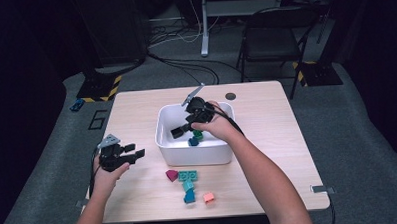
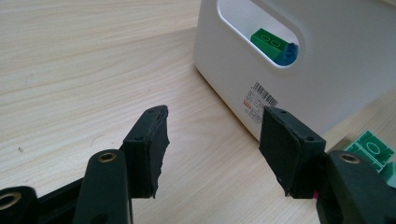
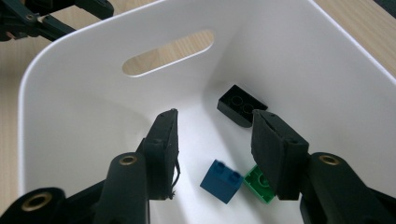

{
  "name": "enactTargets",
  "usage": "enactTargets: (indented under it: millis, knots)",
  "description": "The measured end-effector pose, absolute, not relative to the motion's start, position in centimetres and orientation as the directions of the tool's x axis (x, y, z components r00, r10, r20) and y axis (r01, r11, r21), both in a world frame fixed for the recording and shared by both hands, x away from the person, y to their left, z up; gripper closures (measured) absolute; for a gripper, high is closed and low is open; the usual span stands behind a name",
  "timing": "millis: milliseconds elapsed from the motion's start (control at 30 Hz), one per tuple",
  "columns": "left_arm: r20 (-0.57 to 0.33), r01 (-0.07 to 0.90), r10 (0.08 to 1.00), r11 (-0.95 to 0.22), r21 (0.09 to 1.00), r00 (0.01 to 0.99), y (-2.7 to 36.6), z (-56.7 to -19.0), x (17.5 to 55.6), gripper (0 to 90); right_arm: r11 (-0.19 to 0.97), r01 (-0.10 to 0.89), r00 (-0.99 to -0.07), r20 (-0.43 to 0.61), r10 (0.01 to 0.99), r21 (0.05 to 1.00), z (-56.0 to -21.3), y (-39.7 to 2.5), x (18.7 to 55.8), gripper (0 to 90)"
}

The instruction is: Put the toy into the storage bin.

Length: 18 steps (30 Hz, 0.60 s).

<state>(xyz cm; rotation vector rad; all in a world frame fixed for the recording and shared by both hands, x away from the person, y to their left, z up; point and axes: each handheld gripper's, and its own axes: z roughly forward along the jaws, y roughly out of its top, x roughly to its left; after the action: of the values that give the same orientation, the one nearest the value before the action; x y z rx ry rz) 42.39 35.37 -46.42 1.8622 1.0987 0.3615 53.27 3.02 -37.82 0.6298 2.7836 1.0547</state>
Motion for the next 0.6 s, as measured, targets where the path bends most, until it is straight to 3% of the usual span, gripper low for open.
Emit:
enactTargets:
  millis: [600]
  knots:
    - [-0.18,0.54,0.813,-0.185,0.821,0.553,35.4,-46.5,42.3,41.6,0.648,0.223,-0.948,0.008,0.318,0.728,-33.2,0.2,45.9,53.4]
